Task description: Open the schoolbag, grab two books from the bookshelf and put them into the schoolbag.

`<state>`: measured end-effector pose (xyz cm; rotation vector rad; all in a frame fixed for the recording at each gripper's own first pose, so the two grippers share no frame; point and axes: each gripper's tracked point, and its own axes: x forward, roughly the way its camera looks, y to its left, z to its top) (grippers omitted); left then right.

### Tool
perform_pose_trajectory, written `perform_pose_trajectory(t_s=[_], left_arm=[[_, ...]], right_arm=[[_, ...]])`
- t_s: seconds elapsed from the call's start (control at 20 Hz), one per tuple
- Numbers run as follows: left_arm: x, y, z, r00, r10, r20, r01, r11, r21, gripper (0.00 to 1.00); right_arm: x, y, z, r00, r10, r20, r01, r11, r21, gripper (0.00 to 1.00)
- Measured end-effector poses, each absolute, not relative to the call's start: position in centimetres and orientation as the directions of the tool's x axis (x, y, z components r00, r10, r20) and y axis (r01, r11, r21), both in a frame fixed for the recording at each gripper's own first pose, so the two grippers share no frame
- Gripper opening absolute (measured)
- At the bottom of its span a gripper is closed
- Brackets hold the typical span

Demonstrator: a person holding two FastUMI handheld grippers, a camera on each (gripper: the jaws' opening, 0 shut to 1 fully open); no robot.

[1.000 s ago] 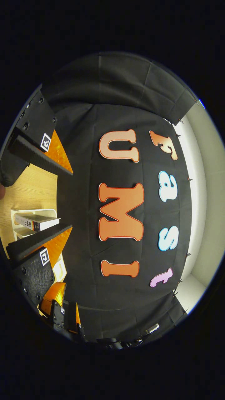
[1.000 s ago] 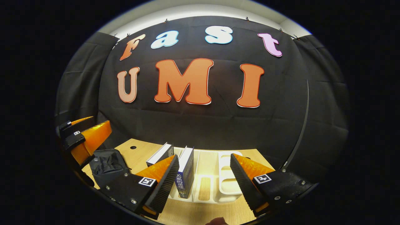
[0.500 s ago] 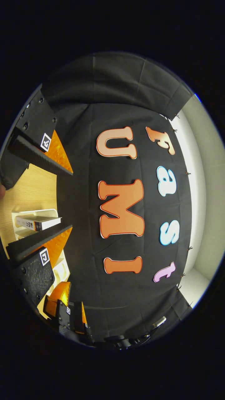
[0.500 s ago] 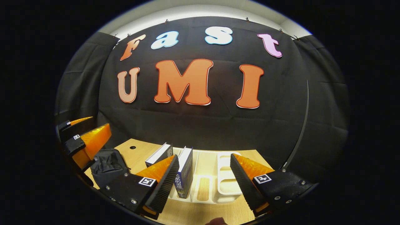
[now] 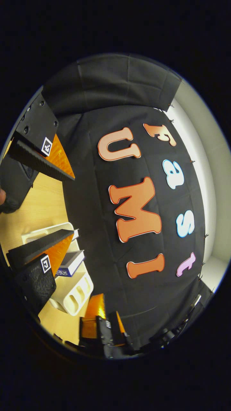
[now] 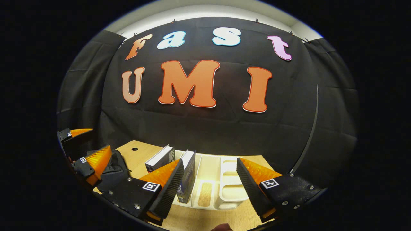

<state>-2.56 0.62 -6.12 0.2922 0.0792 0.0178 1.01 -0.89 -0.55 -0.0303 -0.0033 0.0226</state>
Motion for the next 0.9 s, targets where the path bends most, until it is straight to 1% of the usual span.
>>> perform_pose_trajectory(t_s=[0.15,0.2,0.25,0.4,0.7,0.9], left_arm=[[-3.2,1.7,-8.7,0.992,0.061,-0.109,-0.016,0.928,0.372,0.95],[-3.4,2.1,-9.5,0.99,0.071,-0.125,-0.016,0.917,0.398,0.96],[-3.7,2.4,-10.6,0.987,0.084,-0.136,-0.018,0.905,0.425,0.99],[-4.4,3.5,-13.8,0.975,0.124,-0.182,-0.02,0.873,0.487,0.98],[-6.0,6.0,-20.2,0.938,0.197,-0.286,0.015,0.799,0.601,0.98],[-7.3,7.6,-24.1,0.907,0.243,-0.345,0.044,0.758,0.65,0.98]], right_arm=[[1.1,-1.5,-0.7,1.0,0.018,0.006,-0.018,0.999,-0.038,0.98],[1.2,-1.6,-0.7,1.0,0.019,0.004,-0.019,0.999,-0.039,0.98],[1.3,-1.7,-0.9,1.0,0.018,0.0,-0.018,0.999,-0.038,0.98],[1.6,-2.1,-1.0,1.0,0.023,-0.005,-0.023,0.999,-0.033,0.98],[1.9,-2.7,-1.6,1.0,0.027,-0.013,-0.028,0.999,-0.039,0.98],[2.1,-3.0,-1.9,0.999,0.034,-0.022,-0.034,0.999,-0.036,0.98]])
